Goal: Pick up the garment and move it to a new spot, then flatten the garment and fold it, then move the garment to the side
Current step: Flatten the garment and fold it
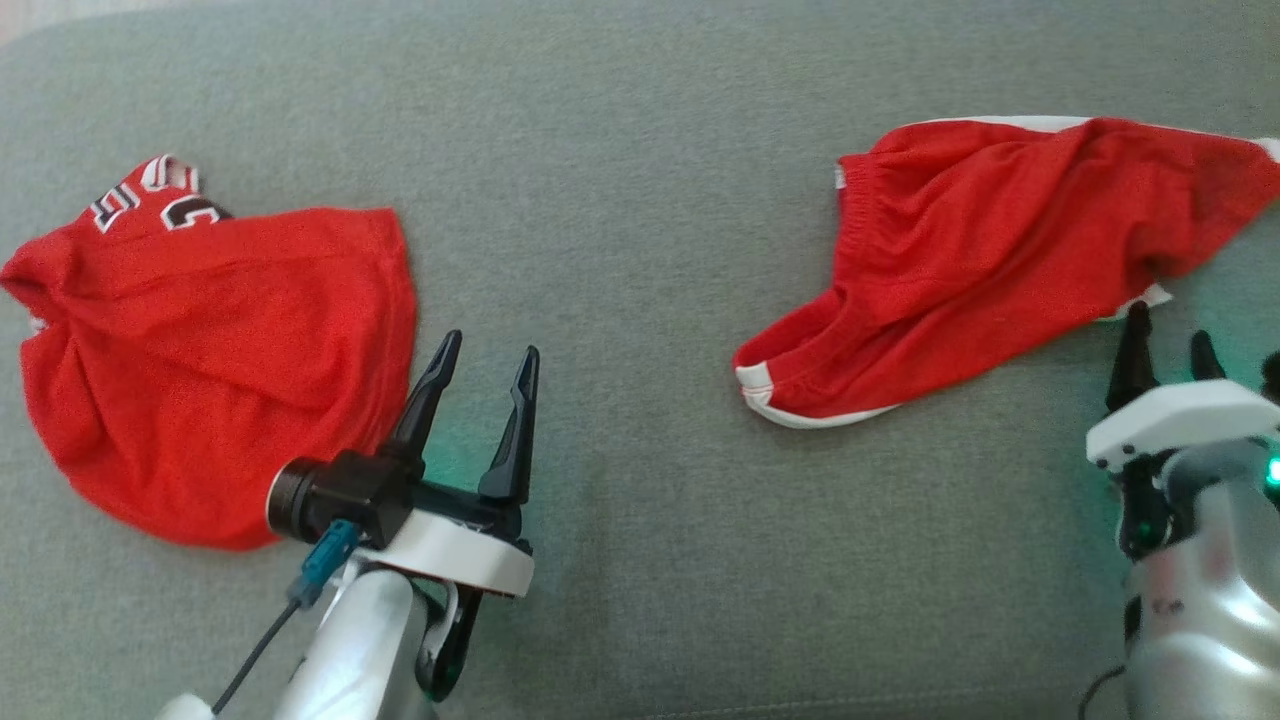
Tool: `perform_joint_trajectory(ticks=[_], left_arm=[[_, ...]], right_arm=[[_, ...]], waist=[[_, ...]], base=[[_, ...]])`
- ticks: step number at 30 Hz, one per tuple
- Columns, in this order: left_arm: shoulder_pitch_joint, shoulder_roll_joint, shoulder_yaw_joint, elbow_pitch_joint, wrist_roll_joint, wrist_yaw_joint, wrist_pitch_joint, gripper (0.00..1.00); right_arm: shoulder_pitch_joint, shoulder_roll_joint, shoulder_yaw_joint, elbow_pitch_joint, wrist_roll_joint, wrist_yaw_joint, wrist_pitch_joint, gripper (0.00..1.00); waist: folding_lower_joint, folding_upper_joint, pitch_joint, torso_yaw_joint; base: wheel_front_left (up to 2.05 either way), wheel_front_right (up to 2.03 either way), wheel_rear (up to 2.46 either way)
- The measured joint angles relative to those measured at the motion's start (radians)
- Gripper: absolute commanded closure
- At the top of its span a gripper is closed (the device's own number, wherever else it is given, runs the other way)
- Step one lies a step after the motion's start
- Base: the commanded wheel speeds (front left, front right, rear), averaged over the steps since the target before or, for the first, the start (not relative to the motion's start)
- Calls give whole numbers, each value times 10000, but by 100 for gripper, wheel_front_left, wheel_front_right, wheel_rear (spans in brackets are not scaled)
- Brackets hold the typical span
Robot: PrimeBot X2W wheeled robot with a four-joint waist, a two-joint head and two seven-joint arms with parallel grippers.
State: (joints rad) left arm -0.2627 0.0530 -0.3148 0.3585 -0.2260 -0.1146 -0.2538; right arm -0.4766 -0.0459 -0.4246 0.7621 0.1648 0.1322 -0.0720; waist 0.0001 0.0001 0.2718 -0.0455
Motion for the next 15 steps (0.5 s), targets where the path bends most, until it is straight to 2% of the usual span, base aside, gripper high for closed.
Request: perform_joint_trajectory(ticks=[10,11,12,15], left_arm=[[-55,-4,-46,4,0,-12,0,0],[-59,-6,-46,4,0,-13,0,0],[-71,-6,-42,13,0,-13,0,0],[-140,-8,-25,65,0,-13,0,0]], right_arm=[[-1505,-67,-1198,1699,-2059,0,19,0],[-1597,-86,-1296,1795,-2173,2,17,48],[-1704,-100,-1371,1896,-2278,0,15,100],[-1873,-96,-1595,2104,-2556,2,-75,100]], waist=[[0,0,334,324],[0,0,350,336],[0,0,354,337],[0,0,312,286]], base=[[0,0,0],[0,0,0],[0,0,0],[0,0,0]])
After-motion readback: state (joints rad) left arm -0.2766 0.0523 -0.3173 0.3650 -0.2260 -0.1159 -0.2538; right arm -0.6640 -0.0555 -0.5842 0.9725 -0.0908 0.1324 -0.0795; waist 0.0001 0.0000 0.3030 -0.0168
